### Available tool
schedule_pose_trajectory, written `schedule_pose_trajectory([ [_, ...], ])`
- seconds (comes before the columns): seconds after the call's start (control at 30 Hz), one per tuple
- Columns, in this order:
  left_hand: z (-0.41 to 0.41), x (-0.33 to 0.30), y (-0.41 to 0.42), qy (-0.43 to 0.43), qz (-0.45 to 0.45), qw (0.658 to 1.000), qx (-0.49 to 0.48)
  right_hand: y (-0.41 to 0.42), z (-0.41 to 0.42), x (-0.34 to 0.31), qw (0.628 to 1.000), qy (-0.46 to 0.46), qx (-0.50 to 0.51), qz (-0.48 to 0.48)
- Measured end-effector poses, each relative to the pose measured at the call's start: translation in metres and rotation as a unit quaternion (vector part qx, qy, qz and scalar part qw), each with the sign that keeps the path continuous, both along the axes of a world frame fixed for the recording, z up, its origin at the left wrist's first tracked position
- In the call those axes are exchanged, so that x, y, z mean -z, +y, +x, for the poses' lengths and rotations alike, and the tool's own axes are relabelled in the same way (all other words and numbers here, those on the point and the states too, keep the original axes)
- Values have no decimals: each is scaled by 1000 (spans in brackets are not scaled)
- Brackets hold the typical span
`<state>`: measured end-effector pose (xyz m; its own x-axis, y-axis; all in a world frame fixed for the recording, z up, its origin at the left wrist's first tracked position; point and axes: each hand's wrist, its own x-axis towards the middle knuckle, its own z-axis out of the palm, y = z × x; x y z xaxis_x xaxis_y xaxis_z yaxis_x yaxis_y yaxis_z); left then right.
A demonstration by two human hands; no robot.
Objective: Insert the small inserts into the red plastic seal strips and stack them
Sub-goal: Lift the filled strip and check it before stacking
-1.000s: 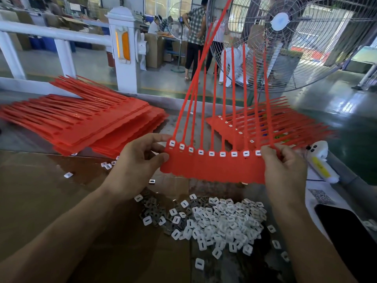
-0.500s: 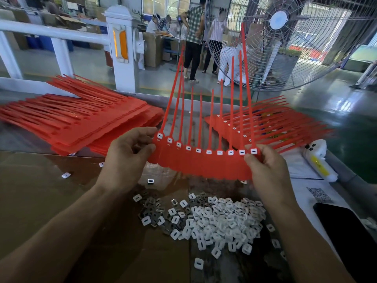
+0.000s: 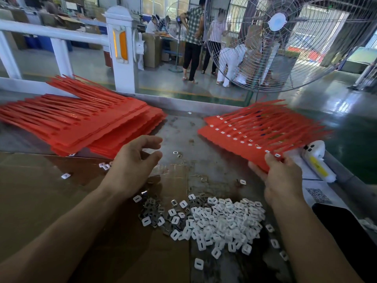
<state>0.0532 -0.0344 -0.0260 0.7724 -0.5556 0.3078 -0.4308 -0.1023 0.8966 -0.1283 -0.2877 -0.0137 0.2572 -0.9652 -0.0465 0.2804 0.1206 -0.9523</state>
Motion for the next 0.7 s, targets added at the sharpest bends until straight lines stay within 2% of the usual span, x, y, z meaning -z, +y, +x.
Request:
schedule_pose_trajectory([
  [0.1, 1, 0, 1, 1, 9, 1000, -12, 3, 1, -4, 994, -68, -68, 43],
  [0.17, 0, 0, 2, 14, 10, 1000, -14, 5, 2, -4, 993, -72, -84, 49],
  [0.33, -3, -7, 2, 44, 7, 999, -26, 1, 0, 1, 990, 55, -101, 82],
  [0.43, -4, -10, 2, 103, -24, 994, -30, -2, -2, 1, 980, 129, -135, 72],
  [0.57, 1, -11, 6, 250, -115, 961, -41, 8, 0, -2, 978, 154, -142, -8],
  [0.7, 17, -11, 3, 345, -229, 908, -66, 22, 1, -2, 970, 172, -145, -97],
])
